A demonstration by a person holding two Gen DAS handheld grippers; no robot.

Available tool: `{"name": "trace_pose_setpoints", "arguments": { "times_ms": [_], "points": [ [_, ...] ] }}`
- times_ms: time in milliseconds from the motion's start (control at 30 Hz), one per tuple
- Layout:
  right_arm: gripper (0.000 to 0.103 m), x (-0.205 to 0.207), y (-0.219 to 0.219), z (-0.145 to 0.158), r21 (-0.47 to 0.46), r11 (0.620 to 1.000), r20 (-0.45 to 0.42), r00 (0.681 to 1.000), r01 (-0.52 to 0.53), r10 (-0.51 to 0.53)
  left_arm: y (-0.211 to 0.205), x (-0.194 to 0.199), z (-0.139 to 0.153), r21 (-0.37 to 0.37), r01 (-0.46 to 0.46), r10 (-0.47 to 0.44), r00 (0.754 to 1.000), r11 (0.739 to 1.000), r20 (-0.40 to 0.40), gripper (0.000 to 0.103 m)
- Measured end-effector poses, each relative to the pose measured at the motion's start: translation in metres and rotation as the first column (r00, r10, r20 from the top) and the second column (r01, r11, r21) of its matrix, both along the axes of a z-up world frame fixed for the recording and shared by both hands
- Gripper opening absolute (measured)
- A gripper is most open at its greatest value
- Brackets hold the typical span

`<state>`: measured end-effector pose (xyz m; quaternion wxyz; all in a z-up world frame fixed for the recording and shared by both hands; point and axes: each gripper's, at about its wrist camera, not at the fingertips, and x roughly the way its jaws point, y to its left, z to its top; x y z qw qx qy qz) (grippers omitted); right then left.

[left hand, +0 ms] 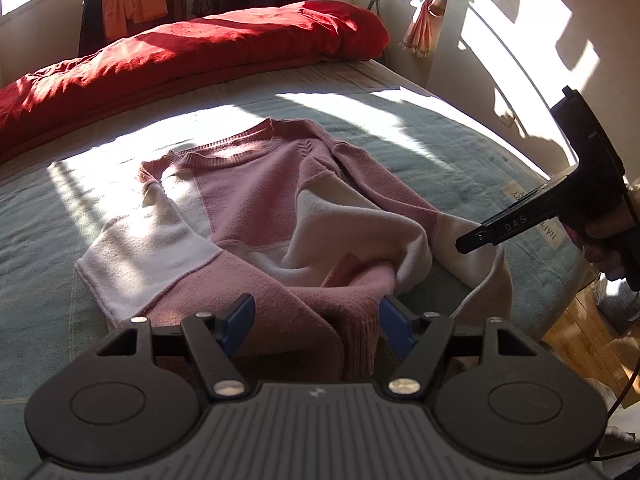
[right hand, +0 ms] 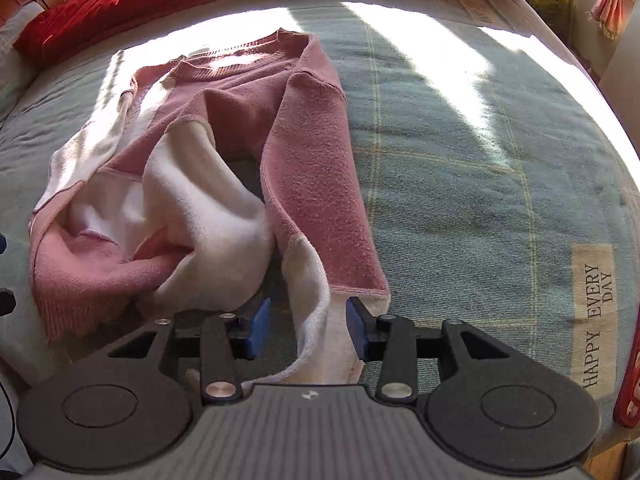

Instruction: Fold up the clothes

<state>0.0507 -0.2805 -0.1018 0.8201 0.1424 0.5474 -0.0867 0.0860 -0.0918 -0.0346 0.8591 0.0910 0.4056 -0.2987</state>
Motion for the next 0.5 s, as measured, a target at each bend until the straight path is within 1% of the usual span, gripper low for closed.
{"name": "trace_pose_setpoints", "arguments": {
  "times_ms": [67, 100, 133, 167, 267, 333, 500],
  "points": [
    [0.044, 0.004, 0.005, -0.01, 0.002, 1.0, -0.026, 0.999, -0.027, 0.027, 0.001, 0.0, -0.001, 0.0, -0.004, 0.004, 1.0, 1.0, -0.004, 0.07],
    [0.031, 0.006, 0.009, -0.014, -0.008, 0.999, -0.04, 0.998, -0.05, 0.049, 0.002, 0.0, -0.001, 0.0, -0.006, 0.006, 1.0, 1.0, -0.005, 0.07],
    [0.005, 0.007, 0.014, -0.017, -0.037, 0.995, -0.061, 0.994, -0.089, 0.086, 0.003, 0.001, -0.001, 0.0, -0.007, 0.007, 1.0, 1.0, -0.007, 0.07],
    [0.004, 0.008, 0.019, -0.018, -0.069, 0.99, -0.076, 0.99, -0.123, 0.118, 0.003, 0.001, -0.002, 0.001, -0.009, 0.009, 1.0, 1.0, -0.008, 0.07],
    [0.004, 0.006, 0.023, -0.008, -0.139, 0.971, -0.081, 0.98, -0.192, 0.183, 0.005, 0.003, -0.002, -0.003, -0.018, 0.018, 1.0, 1.0, -0.012, 0.07],
    [0.004, 0.006, 0.013, 0.0, -0.176, 0.966, -0.082, 0.981, -0.188, 0.176, 0.006, 0.005, -0.003, -0.006, -0.025, 0.025, 1.0, 1.0, -0.015, 0.07],
    [0.004, 0.005, -0.027, 0.021, -0.28, 0.951, -0.076, 0.991, -0.128, 0.111, 0.004, 0.008, -0.002, -0.007, -0.031, 0.031, 0.999, 1.0, -0.019, 0.07]
  ]
}}
